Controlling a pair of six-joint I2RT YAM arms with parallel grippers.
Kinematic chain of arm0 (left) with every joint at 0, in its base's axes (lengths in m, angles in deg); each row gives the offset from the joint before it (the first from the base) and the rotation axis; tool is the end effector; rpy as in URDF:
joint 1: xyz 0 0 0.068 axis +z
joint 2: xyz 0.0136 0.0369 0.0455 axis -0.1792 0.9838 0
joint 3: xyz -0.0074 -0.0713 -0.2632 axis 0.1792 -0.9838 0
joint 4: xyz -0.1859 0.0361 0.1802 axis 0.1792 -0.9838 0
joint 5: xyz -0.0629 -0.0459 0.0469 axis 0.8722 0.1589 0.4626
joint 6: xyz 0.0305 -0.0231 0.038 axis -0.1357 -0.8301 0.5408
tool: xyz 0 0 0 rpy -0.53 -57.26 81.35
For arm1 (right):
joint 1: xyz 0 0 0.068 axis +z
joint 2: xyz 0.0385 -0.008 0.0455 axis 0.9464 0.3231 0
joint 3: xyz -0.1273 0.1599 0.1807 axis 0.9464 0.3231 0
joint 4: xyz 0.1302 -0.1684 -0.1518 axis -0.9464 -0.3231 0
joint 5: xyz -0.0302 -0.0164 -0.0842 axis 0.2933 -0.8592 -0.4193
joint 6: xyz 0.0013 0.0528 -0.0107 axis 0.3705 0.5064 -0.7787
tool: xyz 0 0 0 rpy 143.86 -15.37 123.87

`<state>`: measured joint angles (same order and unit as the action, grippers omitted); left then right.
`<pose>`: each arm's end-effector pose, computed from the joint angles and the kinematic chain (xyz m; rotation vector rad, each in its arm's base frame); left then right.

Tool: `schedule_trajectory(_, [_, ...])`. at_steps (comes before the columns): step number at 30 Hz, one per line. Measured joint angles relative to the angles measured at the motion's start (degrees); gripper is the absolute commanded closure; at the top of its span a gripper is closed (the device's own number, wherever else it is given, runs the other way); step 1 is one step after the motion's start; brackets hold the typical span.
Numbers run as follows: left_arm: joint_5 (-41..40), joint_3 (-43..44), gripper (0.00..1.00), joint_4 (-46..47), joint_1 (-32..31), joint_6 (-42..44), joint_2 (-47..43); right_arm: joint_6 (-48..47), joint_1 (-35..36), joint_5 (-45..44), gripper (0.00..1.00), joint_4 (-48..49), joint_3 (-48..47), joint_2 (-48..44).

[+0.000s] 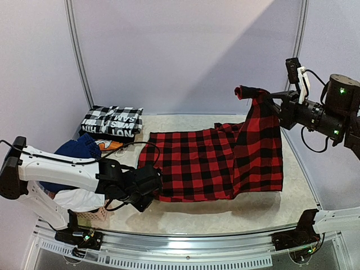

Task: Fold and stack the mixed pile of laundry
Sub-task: Fold the flattened shirt at the center of the board.

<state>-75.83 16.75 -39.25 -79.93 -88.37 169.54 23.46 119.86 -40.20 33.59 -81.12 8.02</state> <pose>0.1038 -0.2385 0.1936 0.7986 2.5345 0.0708 0.1142 0.1213 0.4526 -0.5122 1.6675 0.5751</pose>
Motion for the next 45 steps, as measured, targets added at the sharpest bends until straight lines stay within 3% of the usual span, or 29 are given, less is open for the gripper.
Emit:
schedule_trajectory(13, [0.72, 0.07, 1.0, 2.67, 6.97, 3.15, 0.02, -12.79, -0.39, -4.07, 1.0, 8.04, -2.99, 7.04])
schedule_trajectory(25, [1.77, 2.91, 1.0, 3.19, 11.67, 5.22, 3.19, -20.22, -7.89, -1.7, 1.0, 14.34, -3.91, 15.26])
schedule_trajectory(38, [1.29, 5.05, 0.97, 3.5, 14.95, 5.49, 7.15, -21.57, -20.37, 13.68, 1.0, 19.52, -7.04, 22.86])
schedule_trajectory(45, [0.7, 5.77, 0.97, 3.5, 16.11, 5.49, 9.27, -23.85, -27.39, 26.86, 1.0, 18.12, -12.98, 29.59])
